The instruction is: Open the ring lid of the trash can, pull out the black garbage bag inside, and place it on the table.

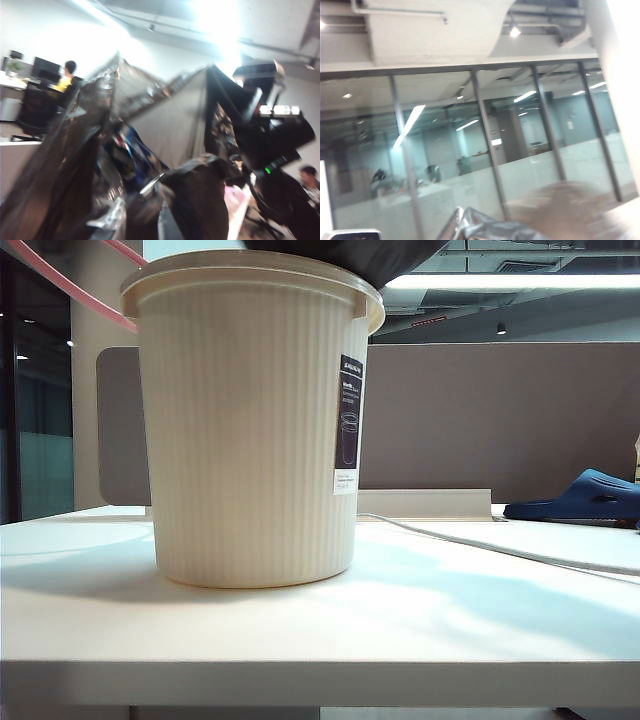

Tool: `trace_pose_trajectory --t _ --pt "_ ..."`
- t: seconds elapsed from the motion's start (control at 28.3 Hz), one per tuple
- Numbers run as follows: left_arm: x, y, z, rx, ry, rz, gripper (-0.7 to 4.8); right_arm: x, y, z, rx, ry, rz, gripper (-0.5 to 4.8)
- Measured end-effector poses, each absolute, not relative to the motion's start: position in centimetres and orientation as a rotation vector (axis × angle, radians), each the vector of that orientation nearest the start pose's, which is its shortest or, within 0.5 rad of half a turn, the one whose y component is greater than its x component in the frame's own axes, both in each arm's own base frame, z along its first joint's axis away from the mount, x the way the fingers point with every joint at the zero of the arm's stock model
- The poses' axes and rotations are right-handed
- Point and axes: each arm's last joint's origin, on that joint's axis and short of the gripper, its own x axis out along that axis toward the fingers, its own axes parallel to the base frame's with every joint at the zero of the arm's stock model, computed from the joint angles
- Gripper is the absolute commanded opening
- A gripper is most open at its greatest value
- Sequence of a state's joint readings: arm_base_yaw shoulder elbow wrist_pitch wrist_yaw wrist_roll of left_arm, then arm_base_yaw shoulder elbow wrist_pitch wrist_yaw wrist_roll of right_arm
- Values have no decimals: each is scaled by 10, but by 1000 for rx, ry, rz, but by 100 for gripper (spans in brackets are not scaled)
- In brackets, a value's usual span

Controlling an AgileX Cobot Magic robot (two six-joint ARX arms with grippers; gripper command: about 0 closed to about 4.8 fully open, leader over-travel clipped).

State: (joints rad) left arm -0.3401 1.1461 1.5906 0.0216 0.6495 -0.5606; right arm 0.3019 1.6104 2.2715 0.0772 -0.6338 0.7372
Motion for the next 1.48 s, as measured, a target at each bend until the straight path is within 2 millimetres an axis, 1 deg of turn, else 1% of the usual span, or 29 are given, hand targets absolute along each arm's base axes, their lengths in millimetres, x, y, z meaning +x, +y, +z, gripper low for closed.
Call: trace_pose_trajectory --t 0.07,0.11,0.21,0.32,0.39,0.49,0.6,0.67,0.78,0.85,0.99,1.06,1.2,1.27,1.48 --pt "170 -80 544 -418 -187 -1098 89 235 82 631 502 -392 1117 -1" --pt "170 -79 544 -416 -187 -1092 89 235 73 632 493 -396 1091 -1" --pt "170 -80 542 -391 -174 -1103 89 239 67 630 491 -370 1073 -1" --pt "172 -80 537 -351 -139 -1081 89 243 50 630 482 -369 1021 -1" --pt "173 -81 533 -331 -108 -1077 89 244 47 630 482 -366 1013 -2" --pt "174 -81 530 -307 -96 -1064 89 245 34 631 466 -381 968 -1" --pt "175 -82 527 -278 -76 -1063 89 245 32 631 459 -387 970 -1" --pt "175 -81 525 -270 -62 -1052 89 245 20 632 444 -409 924 -1" --pt "175 -83 522 -247 -46 -1056 89 245 18 632 450 -408 916 -1" --pt "176 -82 521 -243 -44 -1046 89 243 4 634 437 -434 871 -1" --pt "176 -82 519 -233 -30 -1027 89 243 4 634 452 -431 883 -1" --pt "176 -81 518 -234 -21 -1018 89 243 -3 634 448 -440 849 -1" --pt "177 -82 518 -227 -16 -1019 89 245 -2 634 452 -436 854 -1" --pt "177 -81 517 -222 -9 -1014 89 246 -8 633 444 -435 836 -2" --pt "177 -82 512 -213 32 -1008 89 255 -9 623 331 -380 765 -1"
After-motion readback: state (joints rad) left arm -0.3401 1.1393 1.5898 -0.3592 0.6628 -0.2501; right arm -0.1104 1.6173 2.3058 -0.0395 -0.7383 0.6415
